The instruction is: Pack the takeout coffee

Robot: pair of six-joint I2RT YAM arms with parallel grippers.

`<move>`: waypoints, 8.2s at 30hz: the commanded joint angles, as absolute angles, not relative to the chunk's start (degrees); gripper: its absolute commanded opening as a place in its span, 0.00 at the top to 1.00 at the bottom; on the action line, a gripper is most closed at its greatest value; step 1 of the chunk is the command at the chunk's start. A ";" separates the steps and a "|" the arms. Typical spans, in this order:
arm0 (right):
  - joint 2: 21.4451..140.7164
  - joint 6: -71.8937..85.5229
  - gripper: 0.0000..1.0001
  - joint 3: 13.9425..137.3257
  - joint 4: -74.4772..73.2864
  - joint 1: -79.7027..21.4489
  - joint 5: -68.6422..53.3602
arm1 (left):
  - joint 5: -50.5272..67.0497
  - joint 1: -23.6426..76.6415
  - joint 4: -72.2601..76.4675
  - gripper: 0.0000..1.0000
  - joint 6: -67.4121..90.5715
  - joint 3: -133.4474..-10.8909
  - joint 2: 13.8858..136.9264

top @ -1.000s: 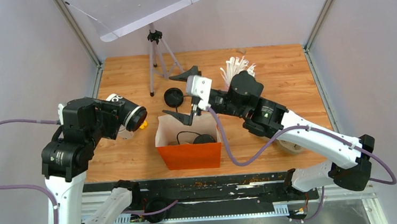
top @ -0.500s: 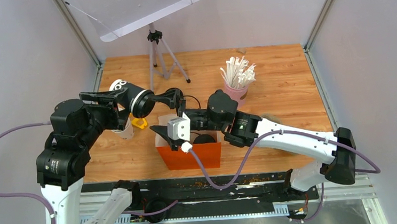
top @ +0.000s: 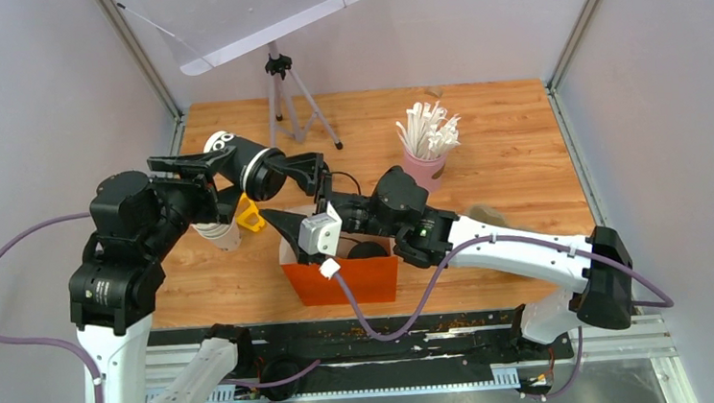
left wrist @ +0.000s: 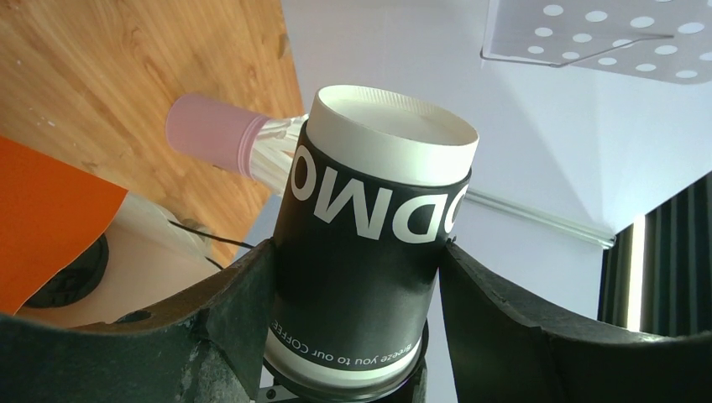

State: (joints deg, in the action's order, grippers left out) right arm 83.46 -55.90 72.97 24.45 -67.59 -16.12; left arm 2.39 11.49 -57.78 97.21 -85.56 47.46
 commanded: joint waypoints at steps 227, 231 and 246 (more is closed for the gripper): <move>79.46 19.32 0.00 82.67 -65.28 -40.87 12.75 | -5.57 11.34 -77.69 0.00 29.75 -91.12 52.14; 72.21 20.05 0.00 75.27 -54.80 -40.89 15.86 | -7.11 11.34 -75.11 0.00 29.99 -89.19 50.08; 59.94 19.96 0.08 53.41 -26.59 -41.45 16.68 | 2.88 11.34 -74.60 0.00 22.93 -87.71 49.06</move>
State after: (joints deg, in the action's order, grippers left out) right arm 62.26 20.08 56.75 -37.87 -41.17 16.69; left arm 1.50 11.49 -75.66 27.31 -85.82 48.93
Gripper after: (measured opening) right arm 0.937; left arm 0.999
